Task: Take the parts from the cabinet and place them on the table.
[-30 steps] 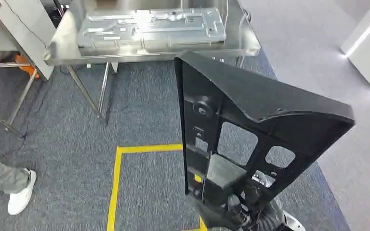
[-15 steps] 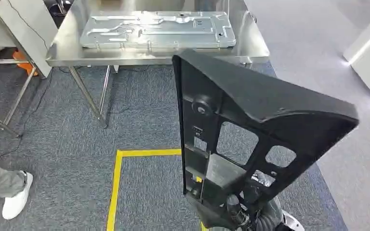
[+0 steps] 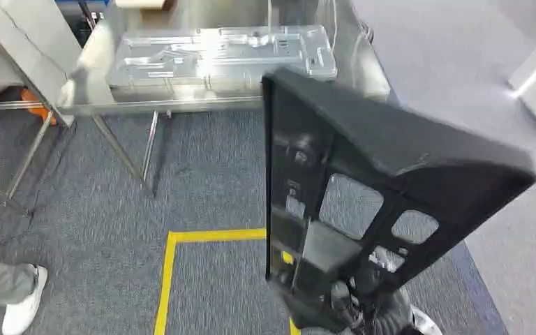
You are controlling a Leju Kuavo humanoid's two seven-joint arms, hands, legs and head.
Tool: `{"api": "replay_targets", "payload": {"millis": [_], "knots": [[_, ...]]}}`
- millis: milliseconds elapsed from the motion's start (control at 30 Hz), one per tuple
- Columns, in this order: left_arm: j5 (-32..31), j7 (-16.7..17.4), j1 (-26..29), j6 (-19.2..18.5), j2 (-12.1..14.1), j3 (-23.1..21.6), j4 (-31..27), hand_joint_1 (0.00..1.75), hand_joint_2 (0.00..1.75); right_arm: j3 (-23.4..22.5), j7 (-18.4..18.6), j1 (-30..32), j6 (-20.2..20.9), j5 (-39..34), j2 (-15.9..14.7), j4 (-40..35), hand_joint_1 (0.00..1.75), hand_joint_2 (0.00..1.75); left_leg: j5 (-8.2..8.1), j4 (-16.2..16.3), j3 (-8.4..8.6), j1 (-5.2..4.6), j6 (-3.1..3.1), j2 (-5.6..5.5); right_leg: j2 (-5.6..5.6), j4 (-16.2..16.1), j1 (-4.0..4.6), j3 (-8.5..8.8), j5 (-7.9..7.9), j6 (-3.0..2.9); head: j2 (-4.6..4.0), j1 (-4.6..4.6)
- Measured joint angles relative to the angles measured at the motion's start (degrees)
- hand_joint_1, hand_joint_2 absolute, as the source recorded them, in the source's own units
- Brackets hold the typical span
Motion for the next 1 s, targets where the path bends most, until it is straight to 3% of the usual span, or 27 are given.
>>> {"api": "replay_targets", "payload": {"millis": [33,67,100,133,200,233,267,300,333,400,433,467,533,567,600,633,700,733,767,800,867,900,933,1000], "knots": [[-0.02,0.0,0.18,0.07,0.04,0.0,0.0,0.0,0.0,0.0,0.0,0.15,-0.02,0.0,0.0,0.0,1.75,1.75,-2.15,3.73,-2.93,-0.02,0.02,0.0,0.05,0.0,0.12,0.41,-0.52,-0.1,0.0,-0.02],[-0.11,0.09,0.45,0.15,0.09,0.0,0.0,0.0,0.0,0.0,-0.04,0.27,-0.04,0.0,0.0,0.0,1.75,1.75,-2.27,4.62,-4.35,-0.02,0.14,0.0,0.13,0.0,0.22,1.02,-0.98,-0.08,0.0,-0.02],[-0.11,0.2,0.61,0.24,0.13,0.02,0.0,0.0,0.0,0.0,-0.07,0.36,-0.04,0.02,0.0,0.0,1.75,1.75,-0.92,3.08,-4.59,-0.03,0.28,0.0,0.26,0.0,0.3,1.83,-1.56,-0.03,0.0,0.0],[-0.11,0.37,0.65,0.53,0.17,0.04,0.0,0.0,0.0,0.0,-0.13,0.5,-0.07,0.02,0.0,0.0,1.75,1.75,1.53,-0.29,-3.96,-0.1,0.56,0.01,0.26,-0.07,0.35,2.8,-2.16,0.05,0.0,-0.02],[-0.11,0.46,0.82,1.1,0.55,0.13,0.0,0.0,0.0,-0.02,-0.33,0.64,-0.2,0.02,0.0,-0.02,1.75,1.75,9.54,-9.85,-1.69,-0.49,1.08,0.09,0.12,-0.5,0.42,4.56,-3.34,0.29,0.0,0.0],[-0.13,0.53,0.87,1.31,0.88,0.18,0.0,0.0,0.0,-0.07,-0.46,0.75,-0.24,0.04,0.0,-0.02,1.75,1.75,9.46,-9.59,-2.05,-0.9,1.34,0.13,0.16,-0.57,0.51,5.33,-3.7,0.58,0.0,0.06],[-0.17,0.63,0.83,1.51,1.05,0.24,0.0,0.0,0.0,-0.15,-0.7,0.96,-0.24,0.11,0.0,-0.13,1.75,1.75,8.73,-10.4,-2.03,-1.01,1.57,0.15,0.38,-0.54,0.38,5.05,-4.01,1.03,0.0,-0.05],[-0.09,0.72,0.99,1.83,1.31,0.33,-0.04,0.0,0.0,-0.24,-0.89,1.25,-0.24,0.2,0.0,-0.35,1.75,1.75,9.64,-10.42,-1.74,-1.11,2.06,0.13,0.41,-0.74,0.37,5.06,-4.36,1.46,0.0,-0.05],[0.07,0.81,1.09,2.01,1.88,0.53,-0.07,0.0,0.0,-0.42,-0.98,1.46,-0.22,0.31,0.0,-0.5,1.75,1.75,9.57,-10.68,-1.87,-0.89,2.46,0.1,0.4,-0.01,0.44,5.43,-4.03,1.64,0.0,-0.02],[0.24,1.09,1.16,2.38,2.3,1.0,-0.09,0.0,0.0,-0.96,-1.29,1.57,-0.28,0.37,0.0,-0.98,1.75,1.75,9.6,-11.21,-0.43,-0.46,3.01,0.06,0.34,1.28,0.29,5.35,-4.7,2.3,0.0,-0.05],[0.24,1.22,1.14,2.6,2.82,1.16,-0.11,0.0,0.0,-1.35,-1.53,1.61,-0.26,0.46,0.0,-1.29,1.75,1.75,9.35,-11.26,-0.14,-0.44,3.4,0.02,0.32,4.04,0.27,4.03,-5.74,2.75,0.0,0.0],[0.24,1.37,1.15,2.71,3.14,1.22,-0.11,0.0,0.0,-1.66,-1.68,1.7,-0.26,0.46,0.0,-1.53,1.75,1.75,9.1,-11.25,-0.03,-0.44,3.7,0.02,0.32,8.03,0.03,1.54,-7.42,3.08,0.0,-0.03],[0.22,1.57,1.28,3.04,3.61,1.4,-0.11,0.0,0.0,-2.1,-1.88,2.04,-0.26,0.46,0.0,-1.57,1.75,1.75,8.48,-11.25,0.38,-0.44,3.71,0.01,0.32,16.57,-0.5,-4.45,-11.02,3.78,0.0,-0.02],[0.2,1.66,1.35,3.08,3.96,1.57,-0.11,0.0,0.0,-2.3,-1.92,2.25,-0.26,0.48,0.0,-1.57,1.75,1.75,8.04,-11.24,0.8,-0.38,3.6,-0.07,0.31,18.36,-0.74,-6.4,-11.35,4.0,0.0,-0.02],[0.2,1.68,1.54,3.13,4.07,1.64,-0.11,0.0,0.0,-2.49,-1.95,2.38,-0.26,0.52,0.0,-1.57,1.75,1.75,7.54,-11.24,1.47,-0.34,3.46,-0.12,0.29,17.5,-0.99,-7.01,-9.99,4.14,0.0,-0.02],[0.2,1.75,1.65,3.21,4.22,1.68,-0.11,0.0,0.0,-2.56,-1.99,2.42,-0.24,0.55,0.0,-1.57,1.75,1.75,6.98,-11.25,2.33,-0.3,3.29,-0.16,0.27,14.24,-1.12,-6.38,-7.05,4.03,0.0,-0.02],[0.2,1.81,1.62,3.24,4.28,1.75,-0.11,0.0,0.0,-2.73,-2.01,2.44,-0.17,0.68,0.0,-1.57,1.75,1.75,5.93,-11.41,3.9,-0.2,2.81,-0.24,0.25,4.67,-1.01,-3.53,0.35,3.65,0.0,-0.02],[0.2,1.81,1.5,3.24,4.26,1.84,-0.11,0.0,0.0,-2.91,-2.05,2.47,-0.15,0.74,0.0,-1.57,1.75,1.75,5.62,-11.5,4.36,-0.1,2.56,-0.18,0.25,2.57,-0.78,-3.19,1.41,3.19,0.0,-0.02],[0.06,1.84,1.39,3.19,4.24,1.97,-0.11,0.0,0.0,-2.99,-2.05,2.47,-0.15,0.79,0.02,-1.6,1.75,1.75,5.46,-11.75,4.39,-0.16,2.16,-0.39,0.11,1.78,-0.3,-3.25,-0.2,2.77,0.0,0.06],[0.07,1.88,1.33,3.19,4.24,2.03,-0.11,0.0,0.0,-3.06,-2.05,2.46,-0.13,0.81,0.07,-1.66,1.75,1.75,5.33,-12.33,4.1,-0.08,1.68,-0.31,0.2,1.79,-0.18,-3.01,0.53,2.24,0.0,-0.02],[-0.02,1.81,1.38,3.17,4.15,2.1,-0.11,0.0,0.0,-3.26,-2.05,2.55,-0.02,0.81,0.04,-1.75,1.75,1.75,6.11,-12.01,5.39,-0.28,0.87,-0.16,0.35,0.75,-0.24,-2.28,0.9,1.43,0.0,0.0],[-0.15,1.79,1.26,3.19,4.15,2.14,-0.11,0.0,0.0,-3.37,-2.03,2.61,0.04,0.83,0.07,-1.77,1.75,1.75,5.32,-11.52,5.25,-0.12,0.85,-0.01,0.31,-0.1,-0.84,-1.12,1.1,1.17,0.0,-0.02],[-0.18,1.66,1.21,3.17,4.11,2.16,-0.11,0.0,0.0,-3.39,-1.99,2.48,0.04,0.81,0.11,-1.79,1.75,1.75,4.34,-9.82,4.78,-0.14,0.78,0.03,0.2,-0.38,-0.8,-0.41,0.92,0.84,0.0,0.02],[-0.26,1.6,0.88,3.17,4.07,2.27,-0.11,0.0,0.0,-3.41,-2.01,2.34,0.04,0.81,0.17,-1.9,1.75,1.75,0.29,-1.5,-0.1,0.01,0.27,0.02,0.07,-0.43,-0.66,-0.07,0.42,0.42,0.0,0.0]]}}
